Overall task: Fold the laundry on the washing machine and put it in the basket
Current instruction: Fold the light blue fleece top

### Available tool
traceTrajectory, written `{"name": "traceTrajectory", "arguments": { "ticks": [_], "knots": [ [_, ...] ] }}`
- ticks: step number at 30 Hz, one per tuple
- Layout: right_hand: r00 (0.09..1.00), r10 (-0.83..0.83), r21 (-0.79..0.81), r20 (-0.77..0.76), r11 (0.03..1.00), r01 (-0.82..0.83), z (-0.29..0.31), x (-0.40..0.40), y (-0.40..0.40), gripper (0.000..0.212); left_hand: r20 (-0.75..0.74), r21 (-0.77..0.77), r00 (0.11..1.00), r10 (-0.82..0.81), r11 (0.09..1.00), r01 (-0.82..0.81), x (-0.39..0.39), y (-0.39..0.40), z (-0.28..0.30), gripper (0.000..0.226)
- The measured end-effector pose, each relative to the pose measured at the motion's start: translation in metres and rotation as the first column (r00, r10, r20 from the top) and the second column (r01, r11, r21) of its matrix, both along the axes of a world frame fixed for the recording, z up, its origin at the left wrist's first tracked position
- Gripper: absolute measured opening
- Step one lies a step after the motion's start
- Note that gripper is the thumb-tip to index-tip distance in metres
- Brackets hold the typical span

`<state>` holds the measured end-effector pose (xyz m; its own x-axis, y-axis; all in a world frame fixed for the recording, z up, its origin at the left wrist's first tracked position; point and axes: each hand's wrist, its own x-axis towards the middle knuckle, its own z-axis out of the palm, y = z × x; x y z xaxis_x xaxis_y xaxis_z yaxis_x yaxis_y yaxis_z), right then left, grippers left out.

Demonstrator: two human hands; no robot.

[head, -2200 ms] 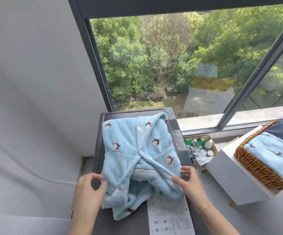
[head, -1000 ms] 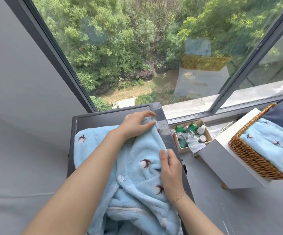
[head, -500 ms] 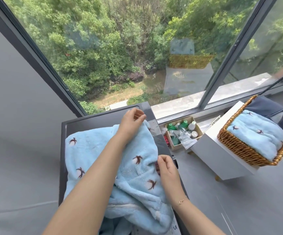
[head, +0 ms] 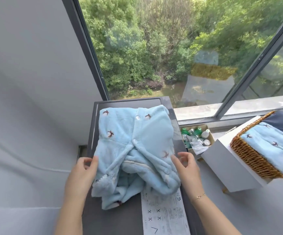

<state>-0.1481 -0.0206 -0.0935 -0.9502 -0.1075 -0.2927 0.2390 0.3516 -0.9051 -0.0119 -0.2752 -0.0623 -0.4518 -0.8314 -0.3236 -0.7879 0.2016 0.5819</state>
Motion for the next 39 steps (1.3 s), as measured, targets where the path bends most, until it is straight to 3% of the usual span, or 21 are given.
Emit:
{"name": "traceTrajectory", "arguments": {
  "ticks": [3, 5, 7, 11, 13, 16, 19, 21, 23, 25, 29, 32, 34, 36, 38, 39],
  "knots": [
    [0.983, 0.089, 0.121, 0.158, 0.987, -0.108, -0.006, 0.015, 0.017, 0.042, 0.108, 0.318, 0.994, 0.034, 0.946, -0.067, 0.03, 0.006, -0.002, 0.053],
    [0.925, 0.15, 0.045, 0.348, 0.983, -0.176, -0.008, 0.025, 0.018, 0.049, 0.038, 0.573, 0.996, 0.08, 0.815, -0.088, 0.04, 0.018, -0.003, 0.065],
    [0.891, 0.174, -0.073, 0.418, 0.985, -0.158, -0.009, 0.033, 0.014, 0.047, -0.099, 0.74, 0.976, 0.194, 0.671, -0.058, 0.042, 0.031, -0.006, 0.074],
    [0.882, 0.184, -0.219, 0.434, 0.971, -0.096, -0.011, 0.037, 0.003, 0.029, -0.16, 0.803, 0.934, 0.32, 0.593, -0.065, 0.028, 0.045, -0.011, 0.049],
    [0.825, 0.264, -0.328, 0.5, 0.939, -0.103, -0.01, 0.031, 0.0, 0.032, -0.168, 0.808, 0.94, 0.297, 0.588, -0.041, 0.018, 0.048, -0.014, 0.037],
    [0.734, 0.379, -0.504, 0.564, 0.862, -0.057, -0.004, 0.021, 0.0, 0.039, -0.239, 0.857, 0.853, 0.464, 0.514, -0.039, 0.011, 0.051, -0.019, 0.02],
    [0.734, 0.433, -0.647, 0.524, 0.763, 0.012, -0.008, 0.023, 0.007, 0.05, -0.366, 0.866, 0.739, 0.566, 0.498, 0.048, 0.017, 0.052, -0.026, 0.035],
    [0.757, 0.434, -0.673, 0.489, 0.74, 0.01, -0.02, 0.029, 0.015, 0.057, -0.388, 0.869, 0.715, 0.582, 0.49, 0.073, 0.026, 0.053, -0.038, 0.04],
    [0.778, 0.41, -0.642, 0.476, 0.766, -0.01, -0.031, 0.031, 0.021, 0.061, -0.359, 0.88, 0.745, 0.562, 0.471, 0.069, 0.034, 0.056, -0.05, 0.061],
    [0.813, 0.382, -0.572, 0.44, 0.817, -0.074, -0.037, 0.032, 0.024, 0.061, -0.36, 0.841, 0.784, 0.505, 0.539, 0.039, 0.044, 0.054, -0.064, 0.095],
    [0.912, 0.265, -0.264, 0.314, 0.947, -0.185, -0.032, 0.03, 0.025, 0.063, -0.365, 0.594, 0.91, 0.197, 0.802, 0.065, 0.052, 0.047, -0.06, 0.11],
    [0.936, 0.253, -0.012, 0.246, 0.966, -0.258, -0.022, 0.024, 0.025, 0.081, -0.244, 0.502, 0.966, 0.091, 0.864, 0.045, 0.05, 0.038, -0.038, 0.128],
    [0.94, 0.266, 0.086, 0.215, 0.953, -0.29, -0.01, 0.013, 0.025, 0.101, -0.316, 0.427, 0.944, 0.092, 0.902, 0.055, 0.042, 0.035, -0.012, 0.116],
    [0.954, 0.225, 0.027, 0.197, 0.972, -0.235, 0.002, -0.003, 0.018, 0.106, -0.53, 0.3, 0.845, 0.069, 0.948, 0.11, 0.026, 0.033, 0.017, 0.095],
    [0.962, 0.196, -0.073, 0.189, 0.98, -0.185, 0.009, -0.018, 0.002, 0.111, -0.63, 0.035, 0.774, -0.073, 0.992, 0.123, 0.002, 0.035, 0.032, 0.074],
    [0.968, 0.186, -0.103, 0.168, 0.98, -0.17, 0.01, -0.023, -0.008, 0.115, -0.556, -0.169, 0.801, -0.222, 0.974, 0.153, -0.011, 0.035, 0.026, 0.067]
  ]
}}
